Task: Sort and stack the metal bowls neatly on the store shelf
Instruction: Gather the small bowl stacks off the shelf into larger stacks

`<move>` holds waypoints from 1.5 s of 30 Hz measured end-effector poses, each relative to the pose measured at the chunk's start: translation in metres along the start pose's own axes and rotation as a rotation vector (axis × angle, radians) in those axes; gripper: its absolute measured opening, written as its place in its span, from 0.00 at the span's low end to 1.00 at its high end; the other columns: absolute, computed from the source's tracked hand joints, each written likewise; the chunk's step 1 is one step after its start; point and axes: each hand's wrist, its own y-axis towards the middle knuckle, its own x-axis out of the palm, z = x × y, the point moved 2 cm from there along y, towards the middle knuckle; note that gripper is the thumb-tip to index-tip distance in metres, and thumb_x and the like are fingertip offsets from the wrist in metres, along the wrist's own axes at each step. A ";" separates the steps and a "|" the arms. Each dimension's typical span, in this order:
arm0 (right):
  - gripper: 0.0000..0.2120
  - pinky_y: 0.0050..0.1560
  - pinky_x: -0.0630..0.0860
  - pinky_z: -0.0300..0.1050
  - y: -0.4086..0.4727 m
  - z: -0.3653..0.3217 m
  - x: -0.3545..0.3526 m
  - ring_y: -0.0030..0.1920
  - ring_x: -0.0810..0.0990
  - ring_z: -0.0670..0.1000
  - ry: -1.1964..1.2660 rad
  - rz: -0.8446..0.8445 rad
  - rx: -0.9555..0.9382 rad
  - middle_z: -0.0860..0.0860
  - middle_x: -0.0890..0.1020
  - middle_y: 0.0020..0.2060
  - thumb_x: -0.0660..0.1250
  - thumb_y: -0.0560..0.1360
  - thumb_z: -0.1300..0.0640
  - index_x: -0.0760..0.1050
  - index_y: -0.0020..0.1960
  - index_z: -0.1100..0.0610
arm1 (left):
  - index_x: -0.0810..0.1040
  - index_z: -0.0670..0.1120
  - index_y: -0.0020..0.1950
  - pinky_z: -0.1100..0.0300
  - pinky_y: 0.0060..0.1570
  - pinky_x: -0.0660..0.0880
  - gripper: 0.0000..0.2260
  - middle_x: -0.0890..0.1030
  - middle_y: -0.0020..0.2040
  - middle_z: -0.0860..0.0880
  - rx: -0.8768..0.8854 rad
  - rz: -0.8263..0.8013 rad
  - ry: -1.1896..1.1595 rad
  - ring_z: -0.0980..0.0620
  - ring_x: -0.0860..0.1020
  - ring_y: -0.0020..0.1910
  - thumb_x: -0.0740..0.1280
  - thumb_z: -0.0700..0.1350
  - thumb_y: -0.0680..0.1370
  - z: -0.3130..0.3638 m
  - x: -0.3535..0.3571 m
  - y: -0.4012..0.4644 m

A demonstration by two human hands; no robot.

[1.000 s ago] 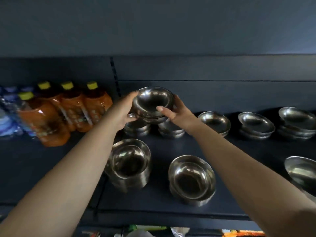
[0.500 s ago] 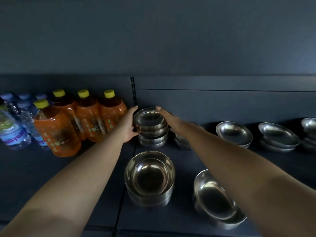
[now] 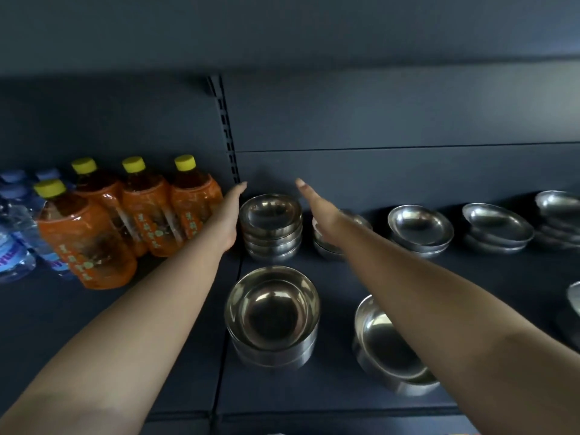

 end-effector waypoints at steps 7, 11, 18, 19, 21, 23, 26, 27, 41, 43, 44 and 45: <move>0.13 0.46 0.67 0.38 -0.032 -0.010 -0.043 0.56 0.76 0.54 -0.421 0.174 -0.139 0.56 0.80 0.54 0.61 0.78 0.52 0.78 0.53 0.59 | 0.77 0.48 0.60 0.61 0.54 0.68 0.12 0.76 0.56 0.52 0.336 0.086 0.324 0.54 0.73 0.56 0.60 0.46 0.79 0.013 0.013 -0.031; 0.14 0.50 0.67 0.41 -0.070 -0.006 -0.084 0.57 0.77 0.55 -0.633 0.237 -0.214 0.57 0.81 0.55 0.60 0.78 0.53 0.79 0.53 0.63 | 0.80 0.51 0.41 0.54 0.58 0.73 0.10 0.83 0.46 0.49 0.429 0.010 0.467 0.48 0.79 0.53 0.61 0.53 0.73 0.015 0.050 -0.070; 0.11 0.40 0.66 0.42 -0.161 0.031 -0.188 0.49 0.78 0.54 -0.770 0.373 -0.142 0.53 0.80 0.45 0.62 0.76 0.51 0.79 0.49 0.56 | 0.81 0.49 0.37 0.51 0.56 0.74 0.17 0.85 0.42 0.48 0.506 -0.180 0.583 0.46 0.80 0.49 0.57 0.57 0.71 -0.010 0.159 -0.159; 0.10 0.39 0.67 0.43 -0.175 0.038 -0.204 0.48 0.78 0.56 -0.778 0.385 -0.126 0.54 0.81 0.44 0.62 0.75 0.52 0.79 0.47 0.58 | 0.80 0.50 0.34 0.51 0.55 0.75 0.17 0.85 0.41 0.48 0.484 -0.211 0.586 0.47 0.81 0.49 0.57 0.58 0.69 -0.017 0.175 -0.170; 0.11 0.41 0.66 0.42 -0.206 0.053 -0.237 0.51 0.78 0.56 -0.770 0.428 -0.091 0.54 0.82 0.47 0.64 0.75 0.52 0.80 0.49 0.58 | 0.78 0.52 0.31 0.51 0.56 0.75 0.14 0.84 0.37 0.50 0.458 -0.287 0.576 0.48 0.81 0.47 0.59 0.56 0.72 -0.035 0.207 -0.191; 0.10 0.41 0.66 0.41 -0.232 0.069 -0.269 0.48 0.77 0.53 -0.755 0.474 -0.070 0.51 0.80 0.44 0.65 0.76 0.50 0.80 0.48 0.56 | 0.78 0.53 0.31 0.53 0.57 0.75 0.15 0.82 0.34 0.55 0.446 -0.368 0.570 0.51 0.81 0.46 0.61 0.51 0.77 -0.053 0.237 -0.213; 0.08 0.39 0.70 0.42 -0.261 0.094 -0.310 0.44 0.77 0.54 -0.717 0.531 0.025 0.52 0.78 0.38 0.64 0.76 0.52 0.78 0.44 0.55 | 0.78 0.53 0.32 0.55 0.56 0.75 0.15 0.82 0.35 0.57 0.444 -0.474 0.604 0.53 0.81 0.46 0.61 0.50 0.78 -0.079 0.274 -0.242; 0.09 0.42 0.72 0.43 -0.270 0.101 -0.322 0.45 0.78 0.56 -0.685 0.556 0.053 0.54 0.80 0.40 0.64 0.76 0.53 0.79 0.45 0.57 | 0.79 0.53 0.32 0.55 0.56 0.75 0.15 0.82 0.35 0.57 0.438 -0.498 0.623 0.54 0.81 0.46 0.61 0.50 0.78 -0.086 0.285 -0.250; 0.20 0.59 0.73 0.56 -0.289 0.153 -0.409 0.57 0.76 0.64 -0.418 0.625 0.122 0.66 0.78 0.56 0.65 0.77 0.53 0.74 0.58 0.71 | 0.79 0.46 0.44 0.57 0.45 0.73 0.11 0.83 0.46 0.48 0.346 -0.347 0.596 0.49 0.79 0.47 0.62 0.52 0.77 -0.144 0.359 -0.243; 0.23 0.60 0.71 0.60 -0.277 0.155 -0.417 0.58 0.75 0.66 -0.363 0.599 0.144 0.68 0.76 0.57 0.65 0.77 0.53 0.72 0.61 0.71 | 0.78 0.45 0.48 0.59 0.43 0.71 0.12 0.82 0.47 0.48 0.294 -0.275 0.590 0.51 0.79 0.47 0.63 0.54 0.76 -0.152 0.360 -0.234; 0.24 0.60 0.72 0.60 -0.270 0.156 -0.420 0.58 0.76 0.65 -0.313 0.588 0.154 0.67 0.77 0.58 0.65 0.76 0.52 0.70 0.64 0.69 | 0.77 0.46 0.49 0.58 0.44 0.72 0.13 0.82 0.48 0.48 0.249 -0.260 0.573 0.50 0.79 0.47 0.64 0.55 0.76 -0.156 0.361 -0.229; 0.25 0.61 0.73 0.58 -0.263 0.158 -0.423 0.59 0.77 0.62 -0.258 0.577 0.167 0.63 0.77 0.59 0.66 0.76 0.51 0.69 0.67 0.65 | 0.77 0.46 0.50 0.57 0.46 0.74 0.13 0.82 0.49 0.47 0.203 -0.259 0.559 0.50 0.79 0.48 0.65 0.55 0.75 -0.160 0.363 -0.224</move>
